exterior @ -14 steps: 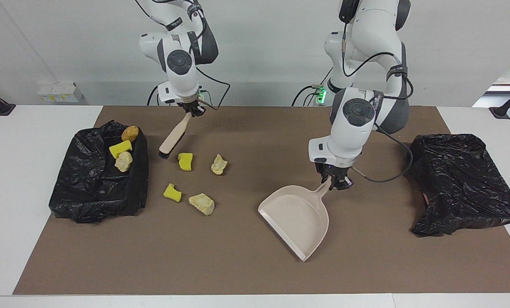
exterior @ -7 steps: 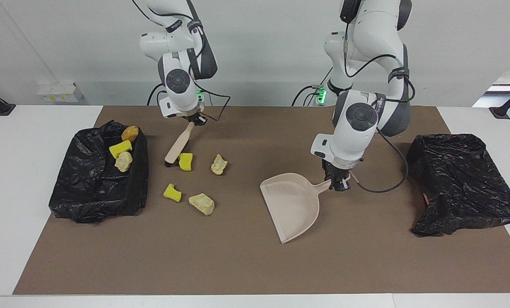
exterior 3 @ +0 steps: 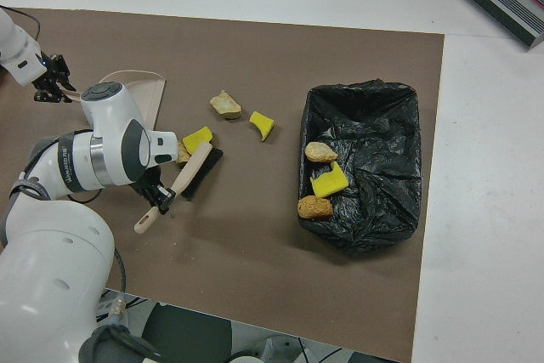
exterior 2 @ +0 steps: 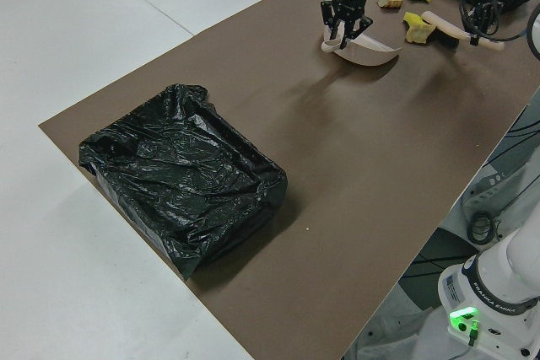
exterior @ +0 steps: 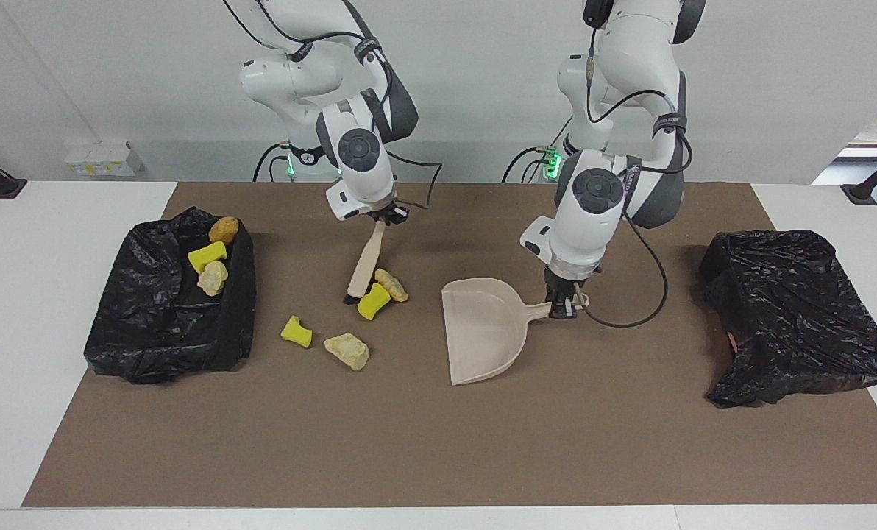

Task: Sweep and dump trash in bin

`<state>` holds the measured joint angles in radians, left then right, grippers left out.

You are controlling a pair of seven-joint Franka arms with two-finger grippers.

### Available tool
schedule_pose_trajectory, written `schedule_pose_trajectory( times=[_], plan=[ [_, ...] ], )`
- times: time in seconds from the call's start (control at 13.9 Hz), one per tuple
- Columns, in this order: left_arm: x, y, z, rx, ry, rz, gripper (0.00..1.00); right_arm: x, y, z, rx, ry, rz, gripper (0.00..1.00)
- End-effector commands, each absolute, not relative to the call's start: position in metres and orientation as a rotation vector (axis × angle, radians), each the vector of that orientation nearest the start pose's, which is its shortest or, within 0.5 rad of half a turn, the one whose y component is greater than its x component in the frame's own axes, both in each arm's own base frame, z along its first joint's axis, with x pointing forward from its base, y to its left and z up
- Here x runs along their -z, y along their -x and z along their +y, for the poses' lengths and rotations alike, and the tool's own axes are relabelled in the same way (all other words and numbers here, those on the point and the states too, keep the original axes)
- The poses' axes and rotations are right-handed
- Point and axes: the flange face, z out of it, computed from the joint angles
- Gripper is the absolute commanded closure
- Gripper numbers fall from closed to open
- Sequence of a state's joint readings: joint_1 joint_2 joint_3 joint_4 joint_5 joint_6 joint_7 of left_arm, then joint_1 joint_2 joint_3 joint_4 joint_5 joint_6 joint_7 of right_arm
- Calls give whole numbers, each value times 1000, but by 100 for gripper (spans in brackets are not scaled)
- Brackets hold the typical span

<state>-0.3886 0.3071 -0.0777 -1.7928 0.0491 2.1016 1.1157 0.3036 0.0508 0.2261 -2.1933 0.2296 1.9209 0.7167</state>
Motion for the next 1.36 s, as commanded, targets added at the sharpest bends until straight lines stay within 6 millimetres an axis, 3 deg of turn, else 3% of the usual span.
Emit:
schedule_pose_trajectory(
  times=[0.0,0.22,0.43,0.57,0.72,0.86,1.01,1.22,1.29],
  plan=[
    [-367,-514,-287,64,2127,2264,100,-343,-412,321,-554,3028,294,100],
    [-368,-504,-299,74,2117,2271,100,-354,-400,350,-508,2983,-52,100],
    [-368,-505,-299,81,2116,2271,100,-363,-408,359,-479,2972,-146,100],
    [-368,-508,-295,79,2125,2263,100,-365,-417,349,-455,2994,-217,100],
    [-369,-510,-292,86,2138,2250,100,-367,-446,325,-404,3061,-289,100],
    [-367,-515,-282,80,2165,2228,100,-387,-469,324,-397,3128,-346,100],
    [-367,-515,-282,79,2201,2196,100,-393,-492,316,-397,3209,-377,100],
    [-367,-514,-282,67,2273,2128,100,-390,-522,274,-357,3346,-313,100],
    [-366,-514,-282,58,2275,2128,100,-384,-534,253,-351,3389,-147,100]
  ],
)
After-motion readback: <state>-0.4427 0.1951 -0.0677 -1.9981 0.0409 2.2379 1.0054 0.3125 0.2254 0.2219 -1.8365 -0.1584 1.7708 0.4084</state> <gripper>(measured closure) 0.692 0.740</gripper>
